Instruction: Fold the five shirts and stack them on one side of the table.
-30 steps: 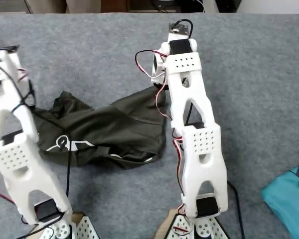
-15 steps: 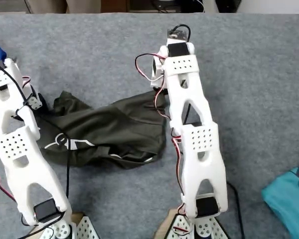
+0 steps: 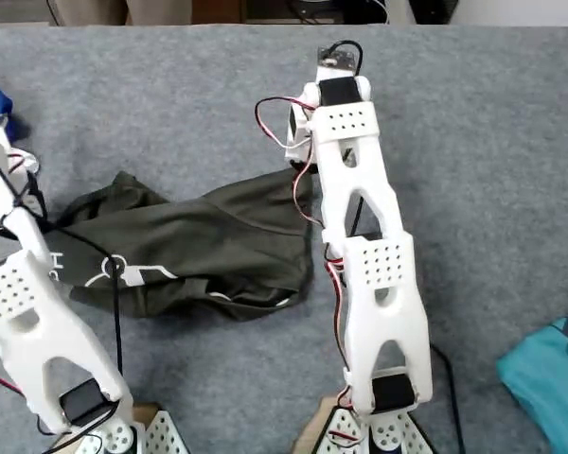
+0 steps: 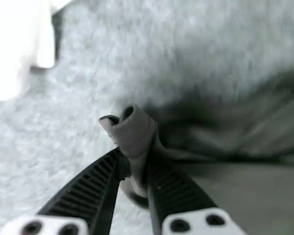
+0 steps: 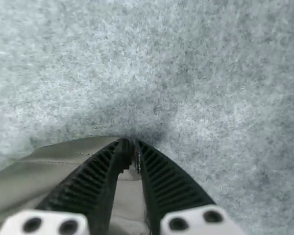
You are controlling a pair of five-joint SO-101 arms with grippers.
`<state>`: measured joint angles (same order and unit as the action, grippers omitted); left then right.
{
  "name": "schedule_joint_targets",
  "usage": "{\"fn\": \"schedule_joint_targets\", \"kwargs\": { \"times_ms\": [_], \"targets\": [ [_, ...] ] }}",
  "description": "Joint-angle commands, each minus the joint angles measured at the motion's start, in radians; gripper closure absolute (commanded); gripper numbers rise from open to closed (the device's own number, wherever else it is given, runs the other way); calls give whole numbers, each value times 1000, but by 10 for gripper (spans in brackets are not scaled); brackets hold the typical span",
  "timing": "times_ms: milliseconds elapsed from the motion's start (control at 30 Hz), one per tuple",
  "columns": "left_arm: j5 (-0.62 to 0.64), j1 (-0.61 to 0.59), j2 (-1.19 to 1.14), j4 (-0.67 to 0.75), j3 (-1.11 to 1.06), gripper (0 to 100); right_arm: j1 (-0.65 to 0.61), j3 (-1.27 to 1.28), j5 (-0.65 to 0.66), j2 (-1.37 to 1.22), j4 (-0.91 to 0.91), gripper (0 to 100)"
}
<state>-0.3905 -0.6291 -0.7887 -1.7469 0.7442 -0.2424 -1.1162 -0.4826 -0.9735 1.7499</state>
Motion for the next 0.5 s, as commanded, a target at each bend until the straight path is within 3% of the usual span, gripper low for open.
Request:
{"fn": "schedule_joint_targets", "kwargs": {
  "times_ms": [0,267,467],
  "targets": [
    [-112,-29,208,-15,-163,982,-12,-74,-8,5,32,994],
    [-393,-115,496,-15,-543,982,-22,1,35,41,37,994],
    [-595,-178,590,-15,-761,982,-70,231,123,229,37,994]
  ]
}}
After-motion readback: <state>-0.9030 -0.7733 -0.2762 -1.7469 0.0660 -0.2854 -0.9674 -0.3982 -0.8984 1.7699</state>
